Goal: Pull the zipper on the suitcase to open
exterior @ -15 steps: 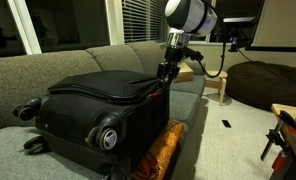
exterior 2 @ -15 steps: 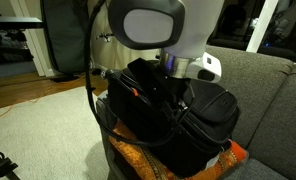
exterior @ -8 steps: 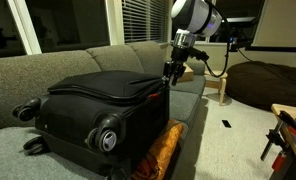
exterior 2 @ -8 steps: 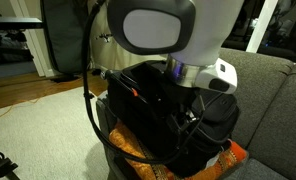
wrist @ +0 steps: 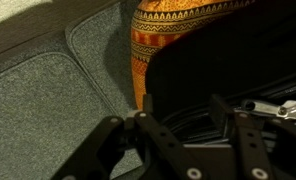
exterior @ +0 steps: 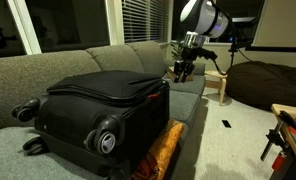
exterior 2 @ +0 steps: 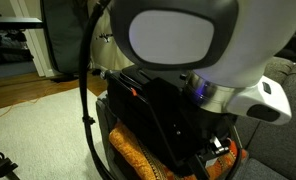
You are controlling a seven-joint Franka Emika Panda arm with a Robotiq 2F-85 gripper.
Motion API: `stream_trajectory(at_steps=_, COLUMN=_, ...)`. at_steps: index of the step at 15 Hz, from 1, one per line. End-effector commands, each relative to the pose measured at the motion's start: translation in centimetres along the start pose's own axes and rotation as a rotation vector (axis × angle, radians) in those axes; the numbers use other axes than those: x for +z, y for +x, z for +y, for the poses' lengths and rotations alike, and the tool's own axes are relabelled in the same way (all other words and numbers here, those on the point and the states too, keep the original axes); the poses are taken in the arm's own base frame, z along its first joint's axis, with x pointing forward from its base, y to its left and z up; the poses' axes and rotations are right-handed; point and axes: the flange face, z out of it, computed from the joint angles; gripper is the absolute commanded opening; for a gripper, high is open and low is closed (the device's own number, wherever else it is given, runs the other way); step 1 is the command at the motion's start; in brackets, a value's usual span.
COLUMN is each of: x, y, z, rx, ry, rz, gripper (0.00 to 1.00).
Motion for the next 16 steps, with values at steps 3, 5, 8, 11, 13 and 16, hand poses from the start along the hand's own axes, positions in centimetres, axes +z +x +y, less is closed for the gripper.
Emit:
stream_trajectory(at_steps=3, x=-0.3, y=-1.5, z=-0.3, rx=-0.047, ry=-0.005, rz=0.015, gripper=1.0)
stream_trajectory(at_steps=5, x=0.1, y=-1.8, z=-1.0, rx=-0.056, ry=-0.011, rz=0.02, gripper=1.0)
stream_trajectory(at_steps=8, x=0.7, y=-2.2, z=-2.1, rx=-0.068, ry=-0.015, rz=0.026, gripper=1.0)
stream_trajectory(at_steps=11, x=1.1, y=-2.5, z=-3.1, rx=-0.086, ry=-0.013, rz=0.036, gripper=1.0)
stream_trajectory(at_steps=13, x=1.3, y=-2.5, z=-3.9, rx=-0.099, ry=-0.009, rz=0.039, gripper=1.0)
stream_trajectory(at_steps=16, x=1.4, y=-2.1, z=-5.0, rx=-0.12, ry=0.001, rz=0.058, gripper=1.0)
